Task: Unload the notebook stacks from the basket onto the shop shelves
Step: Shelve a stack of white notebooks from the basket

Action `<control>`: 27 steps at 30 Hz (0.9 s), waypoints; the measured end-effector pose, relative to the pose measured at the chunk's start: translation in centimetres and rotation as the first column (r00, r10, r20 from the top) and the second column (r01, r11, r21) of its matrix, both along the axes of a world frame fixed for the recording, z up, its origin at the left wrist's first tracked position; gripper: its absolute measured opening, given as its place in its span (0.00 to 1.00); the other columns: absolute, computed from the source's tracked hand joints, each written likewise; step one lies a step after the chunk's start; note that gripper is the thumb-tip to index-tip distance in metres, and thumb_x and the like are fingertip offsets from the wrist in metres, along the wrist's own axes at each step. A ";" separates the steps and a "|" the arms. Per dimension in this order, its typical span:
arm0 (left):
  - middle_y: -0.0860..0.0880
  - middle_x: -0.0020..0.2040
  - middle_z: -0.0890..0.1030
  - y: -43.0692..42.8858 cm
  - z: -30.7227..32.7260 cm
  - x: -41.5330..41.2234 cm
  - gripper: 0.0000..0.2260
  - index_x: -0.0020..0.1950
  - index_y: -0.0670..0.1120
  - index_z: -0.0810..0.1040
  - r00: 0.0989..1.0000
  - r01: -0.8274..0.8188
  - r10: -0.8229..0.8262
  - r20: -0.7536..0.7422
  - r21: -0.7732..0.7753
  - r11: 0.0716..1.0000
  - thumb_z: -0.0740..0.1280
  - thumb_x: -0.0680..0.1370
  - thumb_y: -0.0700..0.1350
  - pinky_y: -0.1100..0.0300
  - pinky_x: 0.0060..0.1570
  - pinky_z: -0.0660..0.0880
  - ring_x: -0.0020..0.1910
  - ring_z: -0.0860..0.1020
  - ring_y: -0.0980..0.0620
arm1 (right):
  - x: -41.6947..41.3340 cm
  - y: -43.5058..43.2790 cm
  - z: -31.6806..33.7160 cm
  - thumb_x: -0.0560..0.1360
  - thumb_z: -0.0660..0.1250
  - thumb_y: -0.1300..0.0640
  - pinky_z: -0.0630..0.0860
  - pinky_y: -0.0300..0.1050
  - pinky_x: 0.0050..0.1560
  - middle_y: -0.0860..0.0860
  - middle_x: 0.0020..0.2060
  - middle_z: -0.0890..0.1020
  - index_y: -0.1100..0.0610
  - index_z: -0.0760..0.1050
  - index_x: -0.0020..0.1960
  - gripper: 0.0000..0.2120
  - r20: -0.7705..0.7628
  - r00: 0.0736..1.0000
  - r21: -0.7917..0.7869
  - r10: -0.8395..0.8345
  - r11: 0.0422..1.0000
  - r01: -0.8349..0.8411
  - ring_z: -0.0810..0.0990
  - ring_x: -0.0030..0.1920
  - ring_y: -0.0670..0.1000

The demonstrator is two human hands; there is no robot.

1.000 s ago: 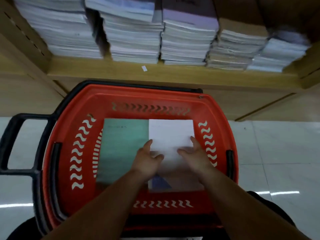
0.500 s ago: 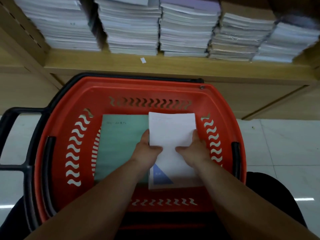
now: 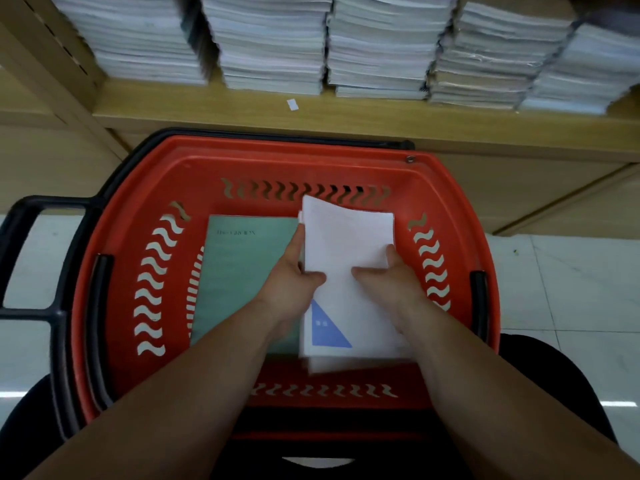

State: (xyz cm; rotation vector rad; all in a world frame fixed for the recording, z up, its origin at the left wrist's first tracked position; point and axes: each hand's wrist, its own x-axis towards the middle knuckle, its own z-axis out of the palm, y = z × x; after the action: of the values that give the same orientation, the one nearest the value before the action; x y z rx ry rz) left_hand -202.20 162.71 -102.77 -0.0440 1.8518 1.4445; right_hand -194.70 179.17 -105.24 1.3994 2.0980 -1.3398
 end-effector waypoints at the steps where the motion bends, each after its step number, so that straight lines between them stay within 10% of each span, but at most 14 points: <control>1: 0.44 0.49 0.85 -0.1 0.7 0.1 0.39 0.79 0.65 0.57 1.000 -0.008 0.008 -0.009 0.017 1.000 0.66 0.78 0.32 0.45 0.55 0.81 0.50 0.85 0.42 | 0.1 -0.1 0.6 0.74 0.71 0.39 0.71 0.55 0.72 0.53 0.74 0.72 0.47 0.57 0.82 0.42 -0.029 1.000 0.004 0.011 1.000 -0.011 0.72 0.72 0.58; 5: 0.31 0.52 0.80 -2.0 3.8 0.2 0.38 0.78 0.64 0.62 0.998 -0.068 0.069 -0.013 0.080 0.994 0.67 0.77 0.32 0.35 0.57 0.78 0.54 0.81 0.32 | 0.4 -1.6 3.0 0.77 0.62 0.33 0.70 0.56 0.72 0.56 0.72 0.73 0.49 0.63 0.79 0.36 -0.115 0.984 0.065 0.135 0.990 -0.128 0.72 0.72 0.60; 9: 0.41 0.54 0.85 -6.6 5.4 -1.8 0.35 0.74 0.64 0.69 0.990 -0.137 0.133 0.043 0.102 0.985 0.64 0.78 0.29 0.41 0.51 0.82 0.52 0.85 0.38 | -0.9 -4.7 3.9 0.63 0.63 0.24 0.74 0.56 0.69 0.53 0.70 0.70 0.43 0.60 0.80 0.49 -0.157 0.975 -0.002 0.155 0.988 -0.157 0.75 0.69 0.57; 15: 0.47 0.63 0.80 -10.5 1.7 -5.0 0.37 0.77 0.57 0.66 0.989 -0.135 0.117 -0.094 -0.223 0.965 0.62 0.76 0.26 0.52 0.54 0.77 0.54 0.79 0.48 | -3.7 -9.3 2.5 0.75 0.73 0.43 0.75 0.49 0.65 0.54 0.70 0.63 0.49 0.60 0.80 0.38 -0.175 0.970 -0.154 0.170 0.968 -0.198 0.76 0.61 0.57; 22: 0.46 0.72 0.72 -10.8 -1.7 -4.7 0.36 0.80 0.61 0.60 0.977 -0.136 0.043 -0.206 -0.459 0.878 0.69 0.76 0.43 0.50 0.68 0.70 0.67 0.72 0.42 | -2.5 -10.5 0.2 0.76 0.74 0.56 0.76 0.52 0.67 0.48 0.71 0.68 0.44 0.40 0.83 0.51 -0.214 0.956 -0.159 0.201 0.958 -0.237 0.73 0.68 0.55; 27: 0.44 0.79 0.62 -11.1 -2.2 -5.6 0.40 0.82 0.56 0.53 0.985 -0.109 0.020 -0.169 -0.537 0.837 0.73 0.76 0.48 0.48 0.75 0.64 0.75 0.65 0.40 | -2.9 -10.4 -0.9 0.76 0.70 0.61 0.75 0.55 0.70 0.45 0.71 0.75 0.42 0.50 0.82 0.44 -0.254 0.944 -0.153 0.209 0.955 -0.252 0.77 0.67 0.51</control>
State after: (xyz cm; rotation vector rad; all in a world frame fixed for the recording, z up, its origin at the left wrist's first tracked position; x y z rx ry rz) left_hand -207.84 151.57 -104.93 -0.2835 2.3650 0.9343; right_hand -197.64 168.82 -106.12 0.9257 2.1364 -1.6158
